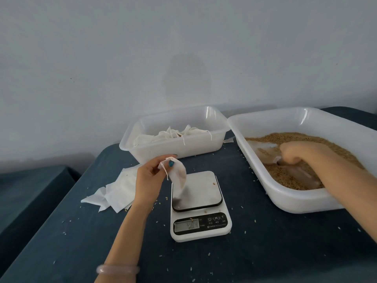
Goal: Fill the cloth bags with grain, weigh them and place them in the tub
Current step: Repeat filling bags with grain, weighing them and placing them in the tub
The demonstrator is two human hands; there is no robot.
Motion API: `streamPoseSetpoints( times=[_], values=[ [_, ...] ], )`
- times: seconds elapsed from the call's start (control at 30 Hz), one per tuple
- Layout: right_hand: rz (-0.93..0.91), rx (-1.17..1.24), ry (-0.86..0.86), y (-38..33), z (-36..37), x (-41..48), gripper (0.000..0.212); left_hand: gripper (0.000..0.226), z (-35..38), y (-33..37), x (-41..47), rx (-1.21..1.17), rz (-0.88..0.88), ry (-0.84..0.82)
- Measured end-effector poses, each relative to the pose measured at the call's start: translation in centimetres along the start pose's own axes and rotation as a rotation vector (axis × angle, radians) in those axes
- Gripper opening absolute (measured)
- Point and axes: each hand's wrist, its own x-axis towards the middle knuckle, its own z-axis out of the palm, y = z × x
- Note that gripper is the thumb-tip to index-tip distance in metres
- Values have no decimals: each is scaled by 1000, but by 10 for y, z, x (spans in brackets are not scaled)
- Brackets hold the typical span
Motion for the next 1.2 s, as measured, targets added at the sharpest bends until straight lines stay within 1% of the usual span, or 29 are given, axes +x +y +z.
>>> streamPoseSetpoints(
  times=[0.13, 0.17, 0.2, 0.23, 0.3, 0.33, 0.43, 0.47, 0.5, 0.53, 0.6, 0.67, 0.73, 0.83, 0.9, 0.97, 1.03, 1.13, 1.2],
  values=[
    [-31, -33, -27, -5, -2, -5, 42, 28, 10, 7, 3, -63, 30, -162],
    [-46, -13, -21, -5, -2, -4, 38, 30, 12, 5, 3, -51, 23, -197],
    [-44, -3, 19, -6, -3, -6, 26, 32, 14, 2, 3, -26, 9, -229],
    [-48, 12, 91, -4, -4, -6, 13, 33, 15, -2, 2, 18, -5, -255],
    [-84, 80, 267, -6, -8, -9, 26, 31, 16, -10, 0, 134, -11, -281],
    [-129, 130, 363, -10, -10, -14, 26, 28, 15, -13, -1, 170, -10, -280],
    [-322, 176, 656, -38, -18, -42, 21, 24, 8, -17, 1, 124, -34, -181],
    [-407, 211, 711, -50, -18, -53, 20, 26, 5, -18, 1, 95, -39, -138],
    [-488, 257, 722, -62, -18, -66, 19, 30, 2, -19, 1, 83, -44, -99],
    [-571, 326, 693, -74, -15, -76, 17, 30, 1, -20, 2, 79, -51, -60],
    [-701, 504, 553, -95, -6, -92, 13, 20, -2, -24, 3, 74, -77, 37],
    [-741, 671, 454, -114, 9, -94, 14, 14, -4, -28, 5, 89, -112, 143],
    [-689, 781, 413, -126, 27, -82, 15, 11, -6, -32, 9, 105, -165, 209],
    [-527, 864, 349, -131, 58, -54, 18, 11, -8, -38, 11, 155, -220, 215],
    [-410, 916, 353, -126, 79, -37, 21, 10, -9, -42, 11, 199, -227, 211],
    [-343, 963, 387, -120, 94, -28, 23, 9, -10, -44, 11, 233, -223, 214],
    [-359, 1009, 396, -117, 100, -26, 27, 10, -10, -46, 12, 245, -218, 213],
    [-418, 989, 359, -115, 101, -26, 32, 11, -9, -47, 11, 263, -222, 211],
    [-416, 1020, 373, -114, 101, -27, 34, 11, -8, -48, 11, 282, -216, 205]
  ],
)
